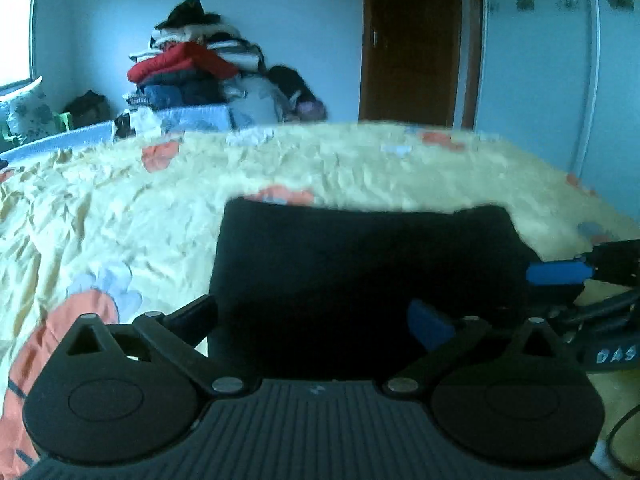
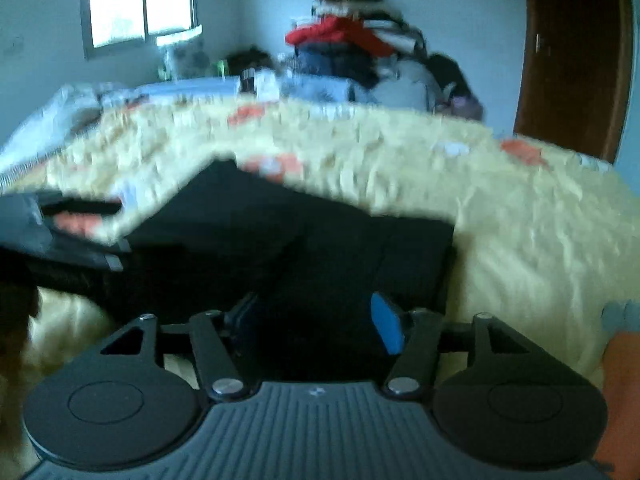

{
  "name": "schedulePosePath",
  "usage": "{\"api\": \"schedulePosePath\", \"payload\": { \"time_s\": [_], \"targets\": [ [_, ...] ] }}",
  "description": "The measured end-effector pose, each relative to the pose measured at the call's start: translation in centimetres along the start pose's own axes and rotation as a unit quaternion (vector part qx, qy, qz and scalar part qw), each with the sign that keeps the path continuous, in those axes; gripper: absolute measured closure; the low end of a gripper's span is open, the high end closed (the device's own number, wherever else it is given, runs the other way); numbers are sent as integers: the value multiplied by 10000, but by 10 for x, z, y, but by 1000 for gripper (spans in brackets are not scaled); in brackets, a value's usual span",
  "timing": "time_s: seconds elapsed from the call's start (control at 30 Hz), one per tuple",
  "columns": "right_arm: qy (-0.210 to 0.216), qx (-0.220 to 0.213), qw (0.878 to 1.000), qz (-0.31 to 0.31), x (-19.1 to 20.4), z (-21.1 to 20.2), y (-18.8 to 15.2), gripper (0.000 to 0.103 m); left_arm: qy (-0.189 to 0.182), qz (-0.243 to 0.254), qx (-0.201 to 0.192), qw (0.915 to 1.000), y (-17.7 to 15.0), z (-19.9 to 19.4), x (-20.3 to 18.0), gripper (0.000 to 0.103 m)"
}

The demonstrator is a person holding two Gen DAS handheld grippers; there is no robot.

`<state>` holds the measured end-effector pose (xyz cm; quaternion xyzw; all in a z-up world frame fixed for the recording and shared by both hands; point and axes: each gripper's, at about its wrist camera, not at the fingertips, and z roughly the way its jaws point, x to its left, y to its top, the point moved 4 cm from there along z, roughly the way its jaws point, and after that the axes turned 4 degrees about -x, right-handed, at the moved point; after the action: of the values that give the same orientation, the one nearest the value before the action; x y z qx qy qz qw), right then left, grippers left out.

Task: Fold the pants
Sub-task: 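Release the bundle and pull both grippers back from it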

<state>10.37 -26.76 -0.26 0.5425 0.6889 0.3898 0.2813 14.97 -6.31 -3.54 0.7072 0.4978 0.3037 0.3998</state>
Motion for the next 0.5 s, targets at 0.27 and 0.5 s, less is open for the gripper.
{"api": "schedulePosePath", "payload": {
  "time_s": [0.27,0.5],
  "targets": [
    [-211,-257,9989,331,8,-23,-3,21,175,-303,148,9993,-12,-21,5,0],
    [-254,-127,9991,310,43,-33,-14,0,210,-570,231,9979,-31,-46,2,0]
  ]
}}
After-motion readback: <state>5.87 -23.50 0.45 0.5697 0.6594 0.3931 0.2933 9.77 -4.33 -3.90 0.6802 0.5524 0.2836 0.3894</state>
